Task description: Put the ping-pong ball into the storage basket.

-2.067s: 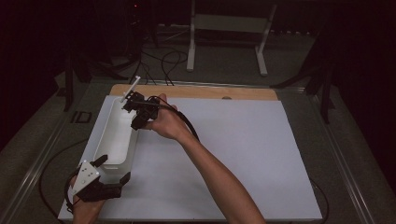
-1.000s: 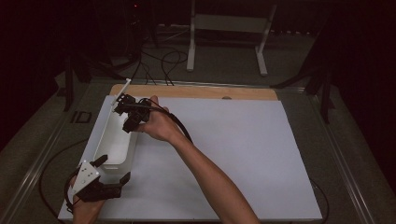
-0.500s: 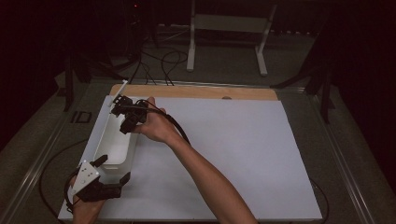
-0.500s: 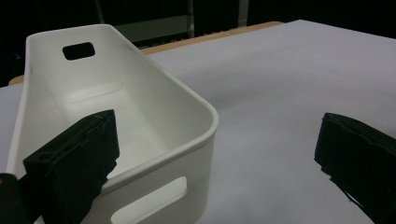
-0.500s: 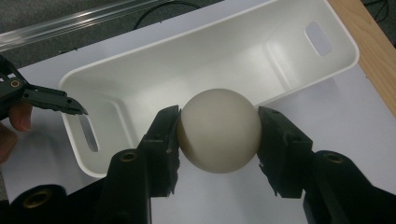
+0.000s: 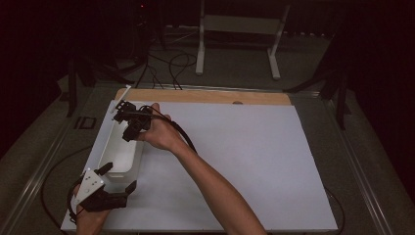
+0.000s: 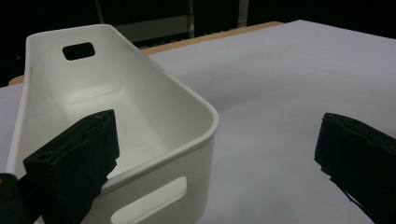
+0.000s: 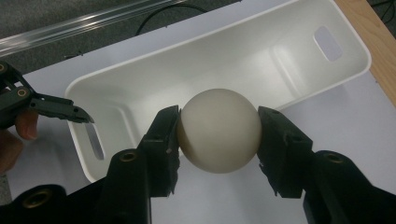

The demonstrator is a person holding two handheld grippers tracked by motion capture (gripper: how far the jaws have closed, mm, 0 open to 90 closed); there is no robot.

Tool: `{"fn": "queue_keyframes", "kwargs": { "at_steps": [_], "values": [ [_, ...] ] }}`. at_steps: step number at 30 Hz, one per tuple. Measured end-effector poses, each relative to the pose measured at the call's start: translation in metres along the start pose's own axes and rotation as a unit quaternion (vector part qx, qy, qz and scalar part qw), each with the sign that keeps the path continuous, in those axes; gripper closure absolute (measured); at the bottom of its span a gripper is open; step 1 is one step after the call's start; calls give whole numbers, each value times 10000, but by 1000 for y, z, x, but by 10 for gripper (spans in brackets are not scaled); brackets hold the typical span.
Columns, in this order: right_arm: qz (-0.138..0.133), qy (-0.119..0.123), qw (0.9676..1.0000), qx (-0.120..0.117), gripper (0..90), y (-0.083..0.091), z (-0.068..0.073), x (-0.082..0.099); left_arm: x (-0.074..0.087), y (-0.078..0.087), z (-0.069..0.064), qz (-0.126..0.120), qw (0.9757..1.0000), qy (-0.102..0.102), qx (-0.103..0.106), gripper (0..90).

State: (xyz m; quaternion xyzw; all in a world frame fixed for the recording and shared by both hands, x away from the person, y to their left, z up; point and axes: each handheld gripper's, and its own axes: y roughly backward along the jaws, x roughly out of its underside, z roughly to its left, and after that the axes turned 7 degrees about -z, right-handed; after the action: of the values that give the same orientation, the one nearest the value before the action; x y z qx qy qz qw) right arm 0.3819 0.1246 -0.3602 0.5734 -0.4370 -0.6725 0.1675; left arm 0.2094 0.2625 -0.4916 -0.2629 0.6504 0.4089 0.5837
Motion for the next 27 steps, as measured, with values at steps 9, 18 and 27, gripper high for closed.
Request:
{"fn": "queue_keyframes", "kwargs": {
  "at_steps": [9,18,27],
  "values": [
    [12,5,10000,-24,509,-4,3,-1,0,0,0,-2,10000,10,-2,3],
    [10,20,10000,-19,509,-9,6,-3,0,0,0,2,10000,8,0,3],
    [36,-15,10000,-42,508,-13,9,-5,0,0,0,1,10000,17,4,3]
  ]
}}
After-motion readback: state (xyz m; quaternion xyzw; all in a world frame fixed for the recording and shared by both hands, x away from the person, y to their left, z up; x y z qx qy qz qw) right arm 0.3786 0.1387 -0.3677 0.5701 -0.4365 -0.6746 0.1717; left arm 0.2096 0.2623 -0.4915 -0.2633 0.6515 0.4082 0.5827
